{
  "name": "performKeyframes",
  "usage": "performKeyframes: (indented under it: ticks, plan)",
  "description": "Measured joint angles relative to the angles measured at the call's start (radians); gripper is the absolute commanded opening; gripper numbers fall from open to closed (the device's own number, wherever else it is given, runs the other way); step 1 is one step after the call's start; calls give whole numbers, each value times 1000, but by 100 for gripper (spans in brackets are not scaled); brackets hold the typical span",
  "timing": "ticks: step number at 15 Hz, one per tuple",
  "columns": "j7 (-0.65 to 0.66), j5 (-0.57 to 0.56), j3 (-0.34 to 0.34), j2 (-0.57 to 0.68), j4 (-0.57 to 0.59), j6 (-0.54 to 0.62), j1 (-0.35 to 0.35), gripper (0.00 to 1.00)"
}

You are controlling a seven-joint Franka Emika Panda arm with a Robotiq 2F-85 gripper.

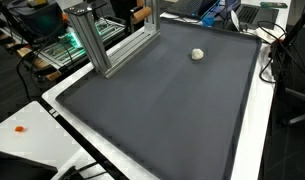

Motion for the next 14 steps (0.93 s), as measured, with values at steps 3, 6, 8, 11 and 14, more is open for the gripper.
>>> performKeyframes:
  ticks: [3, 6, 8, 11, 14]
  plan:
    - [19, 20, 47, 37, 21, 0, 44, 100]
    - [54, 30, 85, 73, 45, 0, 71, 100]
    - [76, 32, 109, 95, 56, 0, 82, 100]
    - [103, 32, 140, 119, 64, 0, 94, 100]
    - [118, 32, 155, 137, 63, 0, 106, 100]
